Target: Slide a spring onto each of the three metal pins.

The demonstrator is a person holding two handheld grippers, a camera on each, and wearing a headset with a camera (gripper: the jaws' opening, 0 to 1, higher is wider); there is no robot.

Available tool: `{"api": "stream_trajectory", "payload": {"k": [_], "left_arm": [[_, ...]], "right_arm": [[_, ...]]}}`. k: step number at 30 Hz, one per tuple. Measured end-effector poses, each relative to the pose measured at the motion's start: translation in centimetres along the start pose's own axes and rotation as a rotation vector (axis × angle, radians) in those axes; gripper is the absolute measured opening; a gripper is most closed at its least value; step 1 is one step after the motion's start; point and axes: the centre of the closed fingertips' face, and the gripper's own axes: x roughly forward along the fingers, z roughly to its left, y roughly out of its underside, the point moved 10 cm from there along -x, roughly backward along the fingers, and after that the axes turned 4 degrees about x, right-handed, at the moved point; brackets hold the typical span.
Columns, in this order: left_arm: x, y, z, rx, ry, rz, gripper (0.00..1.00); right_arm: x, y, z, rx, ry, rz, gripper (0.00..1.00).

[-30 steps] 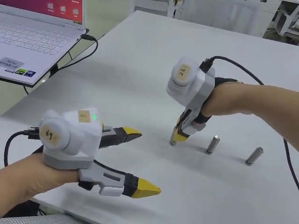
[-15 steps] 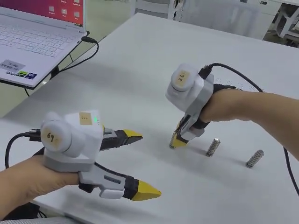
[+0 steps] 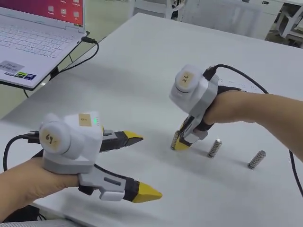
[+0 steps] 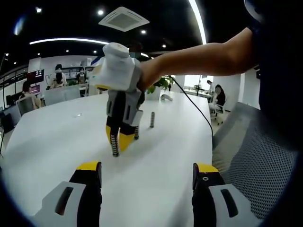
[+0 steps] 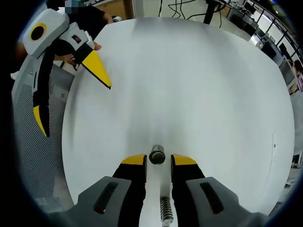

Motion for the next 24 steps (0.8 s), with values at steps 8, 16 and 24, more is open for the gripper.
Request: {"api": "stream_trajectory", "payload": {"k": [8,16,24], "left_arm": [[0.0,-0.1,0.0,-0.003,-0.005,0.003,0.77],[0.1,-0.2,-0.2,-0.004,-0.005,0.008,0.78],[0.3,-0.4,-0.6,-0.009,-0.005,0.002,0.78]], "right_arm": [[-0.5,0.8,0.2,0.020,0.010,-0.020,0.20],[-0.9,1.9,1.0,0.045,0.021,-0.049,0.21],[-1.3,3.2,2.1,0.094,0.020,-0.100,0.23]]}}
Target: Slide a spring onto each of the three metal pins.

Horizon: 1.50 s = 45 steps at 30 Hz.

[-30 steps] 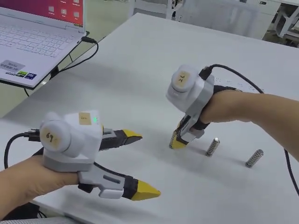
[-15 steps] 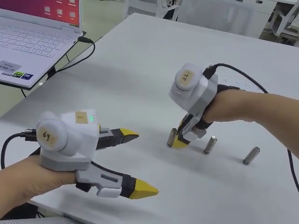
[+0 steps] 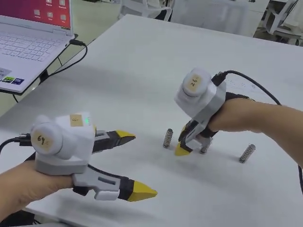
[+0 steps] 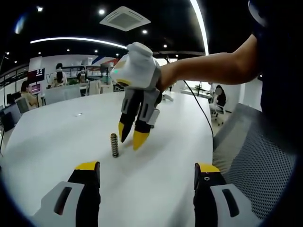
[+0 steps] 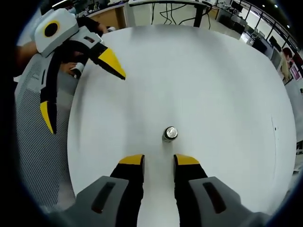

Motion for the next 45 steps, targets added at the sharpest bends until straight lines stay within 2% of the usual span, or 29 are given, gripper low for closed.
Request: {"api": "stream_trajectory", "payload": {"k": [15,29,33,43,45], "left_arm": [[0.4,-0.1,-0.3,-0.010,0.003,0.003,0.79],[0.6,-0.4,-0.4,-0.007,0.007,0.006,0.80],[0.7,-0.5,-0.4,-0.009,0.007,0.003,0.80],[0.8,-0.5,-0.5,-0.010,0.015,0.009,0.80],[0.8,-0.5,-0.5,-0.010,0.015,0.009,0.81]], "right_arm": [[-1.6,2.0,2.0,0.043,0.016,-0.114,0.28],[-3.0,2.1,3.6,0.054,0.040,-0.250,0.35],[-3.3,2.5,4.2,0.058,0.048,-0.287,0.37],[-3.9,3.8,5.5,0.092,0.057,-0.340,0.42],[-4.1,3.9,6.0,0.103,0.050,-0.368,0.44]]}}
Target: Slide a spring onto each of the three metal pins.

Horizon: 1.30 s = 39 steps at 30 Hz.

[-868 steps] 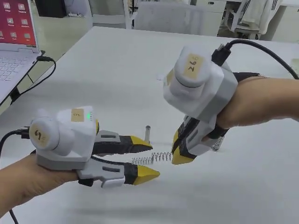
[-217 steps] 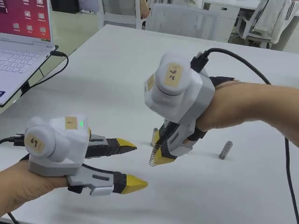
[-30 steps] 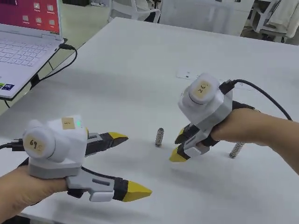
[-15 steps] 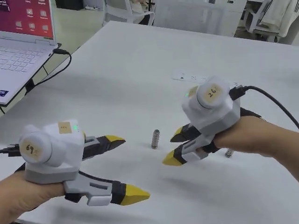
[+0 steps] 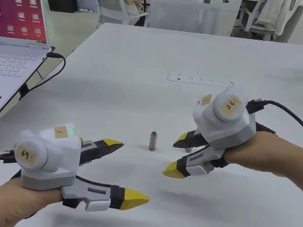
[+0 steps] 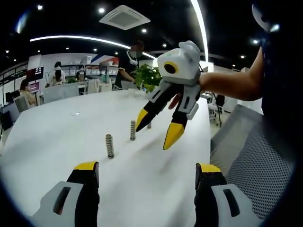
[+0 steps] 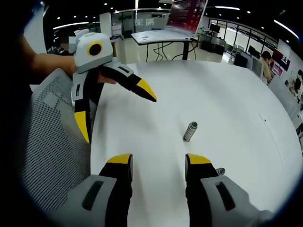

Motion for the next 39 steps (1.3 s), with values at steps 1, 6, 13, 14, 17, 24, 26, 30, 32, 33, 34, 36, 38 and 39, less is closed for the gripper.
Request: {"api": "stream_trajectory", "payload": {"k": [1,6,13,14,17,24,26,30,32,33,34,36,38,39], "left_arm": [[0.0,0.0,0.0,0.000,0.000,0.000,0.81],[0.0,0.0,0.0,-0.002,-0.001,-0.004,0.81],[-0.1,0.1,-0.1,-0.010,-0.003,-0.007,0.81],[-0.2,0.2,-0.1,-0.011,-0.003,-0.006,0.81],[-0.2,0.2,0.0,-0.014,-0.004,-0.005,0.82],[-0.1,0.2,-0.1,-0.017,-0.002,-0.007,0.83],[-0.1,0.2,0.0,-0.019,-0.001,-0.007,0.83],[-0.1,0.2,0.0,-0.020,-0.003,-0.006,0.84],[-0.1,0.2,0.1,-0.022,-0.003,-0.006,0.84],[-0.1,0.2,0.1,-0.023,-0.004,-0.006,0.84],[-0.1,0.2,0.1,-0.023,-0.004,-0.006,0.85],[-0.1,0.3,0.2,-0.025,-0.004,-0.006,0.85],[-0.1,0.3,0.2,-0.026,-0.004,-0.004,0.85],[-0.1,0.3,0.1,-0.026,-0.004,-0.003,0.85]], "right_arm": [[-0.1,0.1,0.1,0.002,-0.001,-0.004,0.45],[-0.6,0.6,0.9,0.000,0.009,-0.028,0.49],[-1.7,1.4,1.4,0.038,0.026,-0.088,0.51],[-1.9,1.6,1.4,0.044,0.028,-0.094,0.51],[-2.5,2.1,1.3,0.061,0.038,-0.105,0.52],[-3.9,3.1,1.3,0.102,0.072,-0.145,0.55],[-4.3,3.5,1.2,0.116,0.083,-0.155,0.55],[-5.0,4.2,1.0,0.140,0.104,-0.170,0.57],[-5.3,4.6,1.0,0.157,0.114,-0.179,0.58],[-5.5,4.7,1.0,0.161,0.120,-0.182,0.58],[-5.7,5.0,1.0,0.168,0.126,-0.186,0.59],[-6.0,5.3,0.9,0.179,0.136,-0.191,0.60],[-6.3,5.7,0.8,0.193,0.147,-0.202,0.60],[-6.6,6.0,0.8,0.203,0.153,-0.205,0.61]]}}
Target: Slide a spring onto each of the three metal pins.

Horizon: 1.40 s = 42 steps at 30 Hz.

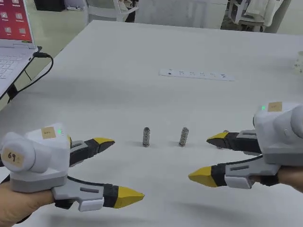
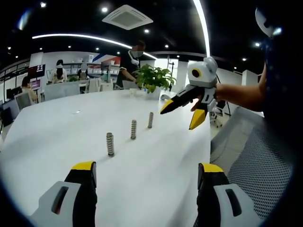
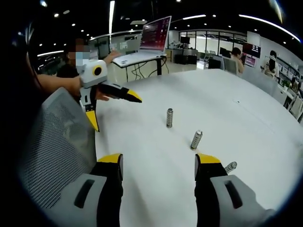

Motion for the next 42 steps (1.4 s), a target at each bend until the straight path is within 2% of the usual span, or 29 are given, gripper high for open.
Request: {"api": "stream_trajectory", "payload": {"k": [17,23,28,35,42], "left_arm": [[0.2,0.0,0.1,-0.010,0.000,0.004,0.87],[0.2,0.0,0.1,-0.014,-0.004,0.006,0.88],[0.3,0.1,0.1,-0.017,-0.004,0.009,0.88],[0.3,0.2,0.0,-0.019,-0.004,0.014,0.88],[0.3,0.3,0.1,-0.023,-0.009,0.010,0.88]], "right_arm": [[-3.4,3.1,-2.3,0.086,0.138,-0.071,0.69],[-4.0,4.3,-2.4,0.098,0.155,-0.070,0.73],[-4.4,4.9,-2.2,0.095,0.153,-0.121,0.80],[-4.4,6.0,-2.3,0.093,0.163,-0.142,0.83],[-4.5,6.3,-2.4,0.095,0.173,-0.164,0.88]]}}
